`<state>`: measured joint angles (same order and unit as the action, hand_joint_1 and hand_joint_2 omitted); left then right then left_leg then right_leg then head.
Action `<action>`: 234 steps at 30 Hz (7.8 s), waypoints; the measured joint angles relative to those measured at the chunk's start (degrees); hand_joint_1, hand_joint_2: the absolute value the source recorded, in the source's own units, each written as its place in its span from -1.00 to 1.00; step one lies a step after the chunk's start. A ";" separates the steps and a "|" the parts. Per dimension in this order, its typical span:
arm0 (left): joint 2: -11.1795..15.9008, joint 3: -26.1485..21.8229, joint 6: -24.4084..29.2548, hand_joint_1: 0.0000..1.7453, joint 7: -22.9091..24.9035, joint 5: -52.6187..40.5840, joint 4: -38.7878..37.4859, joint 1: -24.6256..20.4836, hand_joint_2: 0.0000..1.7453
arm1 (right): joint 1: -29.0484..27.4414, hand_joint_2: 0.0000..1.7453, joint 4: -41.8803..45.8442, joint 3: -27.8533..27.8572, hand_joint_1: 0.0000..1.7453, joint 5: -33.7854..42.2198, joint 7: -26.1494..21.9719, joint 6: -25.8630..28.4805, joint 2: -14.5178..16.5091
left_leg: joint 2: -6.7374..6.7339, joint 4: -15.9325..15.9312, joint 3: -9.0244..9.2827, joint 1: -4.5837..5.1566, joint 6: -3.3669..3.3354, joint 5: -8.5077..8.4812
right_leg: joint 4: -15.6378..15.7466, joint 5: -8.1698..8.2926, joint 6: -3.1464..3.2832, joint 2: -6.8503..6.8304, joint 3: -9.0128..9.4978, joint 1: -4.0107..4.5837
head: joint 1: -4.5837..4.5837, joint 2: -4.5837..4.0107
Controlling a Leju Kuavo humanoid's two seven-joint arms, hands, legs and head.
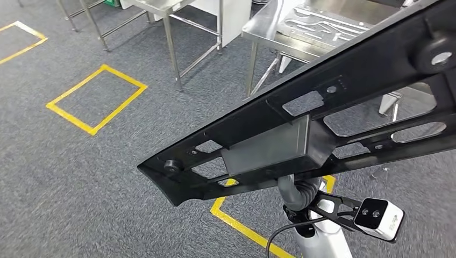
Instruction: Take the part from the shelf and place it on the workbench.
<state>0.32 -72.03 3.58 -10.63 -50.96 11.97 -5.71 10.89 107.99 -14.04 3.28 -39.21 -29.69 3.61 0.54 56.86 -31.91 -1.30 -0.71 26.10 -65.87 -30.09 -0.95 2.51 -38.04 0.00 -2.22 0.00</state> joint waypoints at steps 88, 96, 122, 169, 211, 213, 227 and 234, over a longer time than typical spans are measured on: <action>0.06 -1.32 -4.17 -1.00 -2.78 1.41 0.26 0.22 1.00 | -2.20 1.00 2.20 -0.87 1.00 -0.09 0.00 0.87 -0.49 | -0.76 1.65 -3.39 1.41 -0.22 -1.64 | 8.10 -0.13 1.74 -1.50 8.87 0.86 | 0.01 0.00; -0.01 -1.32 -4.66 -1.00 -2.93 1.22 0.27 0.00 1.00 | -2.65 1.00 2.65 -0.11 1.00 -0.15 0.00 0.95 -0.51 | -0.74 0.16 -0.24 0.63 -0.71 0.12 | -6.42 -2.71 -0.79 -2.07 -1.29 -0.61 | 0.02 0.00; 0.14 -1.32 -4.84 -1.00 -3.27 1.61 0.27 -0.07 1.00 | -2.17 1.00 2.48 0.01 1.00 -0.23 0.00 0.95 -0.46 | -0.53 0.09 -0.47 0.92 -1.16 -0.30 | 0.75 -2.70 -0.15 -2.19 5.96 -0.30 | 0.00 0.00; 0.01 -1.30 -5.03 -1.00 -3.15 0.93 0.27 -0.24 1.00 | -3.31 1.00 4.84 1.49 1.00 0.15 0.00 0.54 -0.25 | -0.25 12.02 -1.51 0.74 1.75 7.27 | 9.33 4.06 2.70 -2.32 6.35 -0.20 | -0.03 0.00; -0.05 -1.26 -4.52 -1.00 -2.75 0.59 0.32 0.27 1.00 | -1.59 1.00 3.76 2.80 1.00 1.04 0.00 0.56 1.16 | -0.93 1.06 -3.04 1.11 0.17 -2.42 | 6.54 0.61 0.92 -1.85 9.32 0.24 | -0.01 0.00; -0.05 -1.25 -4.55 -1.00 -2.87 0.60 0.32 0.18 1.00 | -1.54 1.00 3.77 2.83 1.00 1.09 0.00 0.43 1.15 | -0.81 0.44 -1.93 0.90 -0.40 -1.99 | 1.59 0.55 0.33 -1.96 6.41 0.15 | 0.00 0.00; -0.23 -1.26 -4.91 -1.00 -3.96 1.58 0.33 0.11 1.00 | -0.84 1.00 2.39 6.89 1.00 0.00 0.00 2.32 0.99 | -0.34 1.81 3.81 1.01 1.65 3.57 | 7.74 6.80 2.31 -2.11 1.91 -0.02 | -0.03 0.00; -0.46 -1.34 -5.05 -1.00 -4.49 2.30 0.34 0.21 1.00 | 7.35 1.00 -9.16 10.06 1.00 -11.75 0.53 18.77 -0.79 | -0.36 14.37 -5.52 0.67 2.68 7.16 | 8.01 5.88 3.03 -1.79 3.03 0.04 | -0.03 0.00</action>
<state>-0.15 -73.37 -1.47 -15.12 -48.66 12.31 -5.50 18.23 98.83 -3.98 -8.47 -38.69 -10.91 2.82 0.18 71.23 -37.43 -0.63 1.97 33.26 -57.86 -24.20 2.08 0.73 -35.01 0.05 -2.25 0.00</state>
